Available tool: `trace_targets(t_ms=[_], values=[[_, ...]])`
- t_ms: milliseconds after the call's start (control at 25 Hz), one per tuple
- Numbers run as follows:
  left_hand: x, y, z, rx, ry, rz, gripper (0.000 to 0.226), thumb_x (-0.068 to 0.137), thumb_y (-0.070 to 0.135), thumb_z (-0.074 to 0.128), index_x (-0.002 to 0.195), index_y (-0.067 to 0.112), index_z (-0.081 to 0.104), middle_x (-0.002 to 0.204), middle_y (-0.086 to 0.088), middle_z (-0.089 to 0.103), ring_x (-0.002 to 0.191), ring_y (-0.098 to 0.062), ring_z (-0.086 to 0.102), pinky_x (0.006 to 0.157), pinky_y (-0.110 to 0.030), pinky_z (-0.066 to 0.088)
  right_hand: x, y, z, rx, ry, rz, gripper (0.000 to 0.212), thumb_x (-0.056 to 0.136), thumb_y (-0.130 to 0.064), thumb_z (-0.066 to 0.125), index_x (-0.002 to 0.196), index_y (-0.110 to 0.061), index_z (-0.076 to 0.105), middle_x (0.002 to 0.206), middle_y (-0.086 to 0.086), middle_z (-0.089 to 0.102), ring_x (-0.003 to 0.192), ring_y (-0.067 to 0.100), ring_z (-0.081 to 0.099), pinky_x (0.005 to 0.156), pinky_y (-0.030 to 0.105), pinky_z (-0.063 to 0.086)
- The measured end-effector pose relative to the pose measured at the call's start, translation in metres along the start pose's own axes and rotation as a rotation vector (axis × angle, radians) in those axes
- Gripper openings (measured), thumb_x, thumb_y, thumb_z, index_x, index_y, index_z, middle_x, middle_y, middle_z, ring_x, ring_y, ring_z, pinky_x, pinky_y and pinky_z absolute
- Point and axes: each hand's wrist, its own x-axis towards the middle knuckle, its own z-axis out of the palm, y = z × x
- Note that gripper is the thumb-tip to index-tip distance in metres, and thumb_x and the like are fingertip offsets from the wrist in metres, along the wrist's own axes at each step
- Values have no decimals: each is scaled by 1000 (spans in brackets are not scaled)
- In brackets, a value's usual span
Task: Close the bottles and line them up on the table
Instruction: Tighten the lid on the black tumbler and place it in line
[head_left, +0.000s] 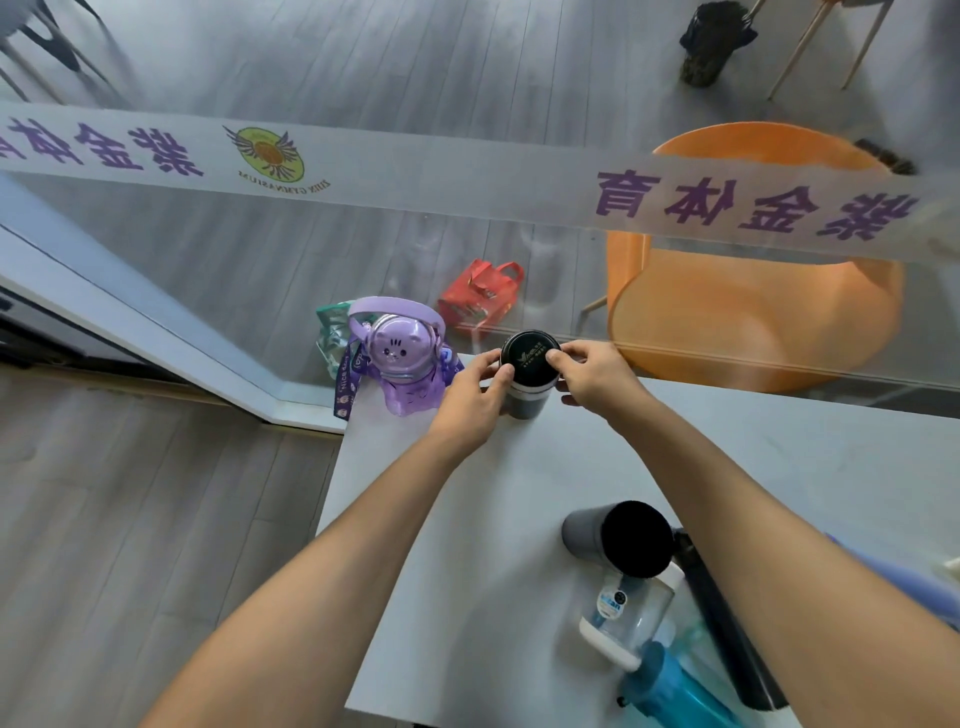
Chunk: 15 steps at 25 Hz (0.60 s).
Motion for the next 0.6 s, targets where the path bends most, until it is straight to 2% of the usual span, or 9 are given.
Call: trace_targets(t_ms=[240,600], values=[[0,8,5,-30,-15,-9,37,101,24,50,138,18,51,128,-9,62,110,-19,61,87,-41,59,6,4,-2,37,-3,14,49,73,-55,57,106,-22,73,109,8,76,106,31,70,94,55,57],[5,7,3,3,-6,-14,42,102,31,47,143,21,47,132,-5,60,117,-17,59,89,-44,59,6,-3,0,42,-3,2,32,81,-51,57,98,-26,67,107,7,74,104,31,70,95,55,57]])
